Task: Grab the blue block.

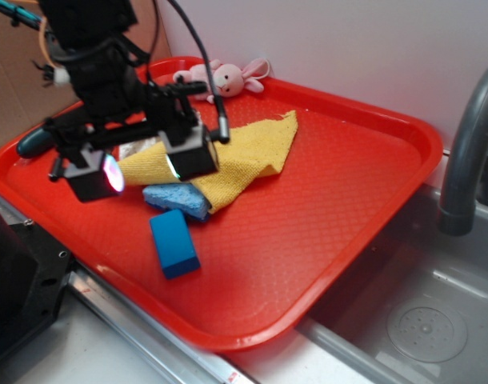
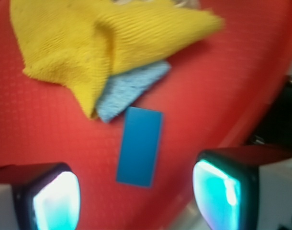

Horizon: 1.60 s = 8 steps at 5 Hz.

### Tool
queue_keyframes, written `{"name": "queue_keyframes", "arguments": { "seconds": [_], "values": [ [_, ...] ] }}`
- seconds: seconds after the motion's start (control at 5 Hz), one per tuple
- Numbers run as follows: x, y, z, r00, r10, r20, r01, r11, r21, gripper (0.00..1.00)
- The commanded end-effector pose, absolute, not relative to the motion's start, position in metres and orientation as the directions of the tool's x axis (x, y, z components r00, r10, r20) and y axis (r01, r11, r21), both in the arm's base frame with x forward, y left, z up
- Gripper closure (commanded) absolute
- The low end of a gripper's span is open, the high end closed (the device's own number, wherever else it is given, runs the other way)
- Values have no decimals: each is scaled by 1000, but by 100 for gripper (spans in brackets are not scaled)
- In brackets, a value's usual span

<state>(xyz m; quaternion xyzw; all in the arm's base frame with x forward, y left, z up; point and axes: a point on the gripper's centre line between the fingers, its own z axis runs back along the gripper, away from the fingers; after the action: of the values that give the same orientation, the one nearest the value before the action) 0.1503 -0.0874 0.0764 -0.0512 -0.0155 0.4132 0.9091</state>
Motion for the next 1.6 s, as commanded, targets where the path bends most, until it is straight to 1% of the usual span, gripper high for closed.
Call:
{"name": "queue_keyframes", "arguments": {
  "seconds": [0.0,0.2,0.4,0.6,0.8,1.0,1.2,1.4],
  "values": [
    [159,-102,40,685,727,-44,-728,683,-56,0],
    [143,-104,21,690,720,-80,-724,689,-40,0],
    [152,-103,17,724,684,-89,-689,724,-43,52],
    [150,-105,18,797,599,-74,-604,794,-67,100],
    [160,-102,32,875,477,-77,-482,874,-65,100],
    [189,-77,83,968,249,-16,-249,967,-47,100],
    [191,-44,136,995,83,52,-88,991,99,100],
    [181,-28,186,998,22,50,-27,995,93,100]
  ]
}}
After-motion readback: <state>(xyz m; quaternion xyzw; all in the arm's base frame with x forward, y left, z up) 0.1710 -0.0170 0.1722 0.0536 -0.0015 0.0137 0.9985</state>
